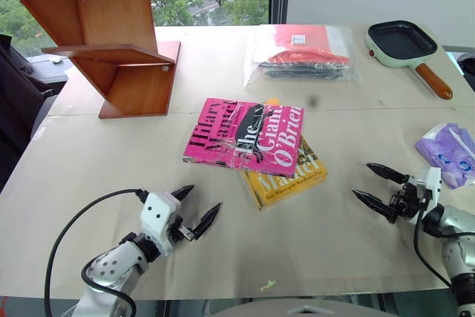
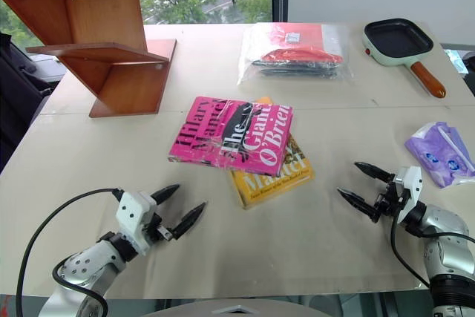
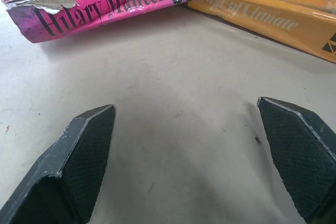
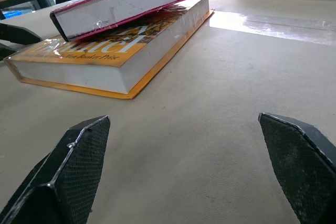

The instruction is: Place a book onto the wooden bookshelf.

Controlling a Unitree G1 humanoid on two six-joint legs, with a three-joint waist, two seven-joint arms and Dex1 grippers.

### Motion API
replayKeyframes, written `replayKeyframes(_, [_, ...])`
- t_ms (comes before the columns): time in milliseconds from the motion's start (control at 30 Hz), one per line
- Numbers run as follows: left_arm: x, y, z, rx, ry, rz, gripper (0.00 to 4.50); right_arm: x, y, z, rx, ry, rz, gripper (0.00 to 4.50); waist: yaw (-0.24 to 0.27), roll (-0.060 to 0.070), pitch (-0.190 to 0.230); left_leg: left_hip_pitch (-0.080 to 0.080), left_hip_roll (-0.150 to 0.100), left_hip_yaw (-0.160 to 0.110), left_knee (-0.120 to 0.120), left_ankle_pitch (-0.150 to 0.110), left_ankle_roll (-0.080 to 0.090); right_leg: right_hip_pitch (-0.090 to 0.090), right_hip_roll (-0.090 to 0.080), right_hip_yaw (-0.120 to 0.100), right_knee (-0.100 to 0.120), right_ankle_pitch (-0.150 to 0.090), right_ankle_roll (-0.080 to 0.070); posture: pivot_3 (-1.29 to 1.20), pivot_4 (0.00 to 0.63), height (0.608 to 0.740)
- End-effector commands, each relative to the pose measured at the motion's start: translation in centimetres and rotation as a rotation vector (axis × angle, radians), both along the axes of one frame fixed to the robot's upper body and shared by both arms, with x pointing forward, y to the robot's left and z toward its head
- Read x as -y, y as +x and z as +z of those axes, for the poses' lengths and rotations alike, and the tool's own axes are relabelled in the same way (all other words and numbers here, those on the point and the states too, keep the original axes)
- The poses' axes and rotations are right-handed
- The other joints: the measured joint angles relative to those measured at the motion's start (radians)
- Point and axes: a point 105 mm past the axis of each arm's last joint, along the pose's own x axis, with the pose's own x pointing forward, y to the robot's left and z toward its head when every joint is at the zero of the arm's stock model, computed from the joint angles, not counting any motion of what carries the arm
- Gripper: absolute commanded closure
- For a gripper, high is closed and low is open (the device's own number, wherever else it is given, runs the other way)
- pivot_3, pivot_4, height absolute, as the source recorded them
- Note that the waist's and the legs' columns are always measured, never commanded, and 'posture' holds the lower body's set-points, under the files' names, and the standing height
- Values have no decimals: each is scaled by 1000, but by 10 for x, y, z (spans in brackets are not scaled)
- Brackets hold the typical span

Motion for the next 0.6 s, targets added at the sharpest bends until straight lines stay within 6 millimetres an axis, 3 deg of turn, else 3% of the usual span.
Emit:
replayKeyframes(33, [1, -4, -2, -16, -4, -19, 42, 6, -5, 5, 35, -25, -23, 0, 0, 0, 0, 0, 0, 0, 0, 0, 0, 0, 0, 0, 0, 0, 0, 0, 150, 740])
replayKeyframes(600, [10, -4, 2, -1, -44, -77, 42, 1, -6, 12, 83, -53, -31, 0, -1, 0, 0, 4, -1, 1, 5, 1, -1, 0, 1, 2, 12, 0, 0, 0, 150, 740])
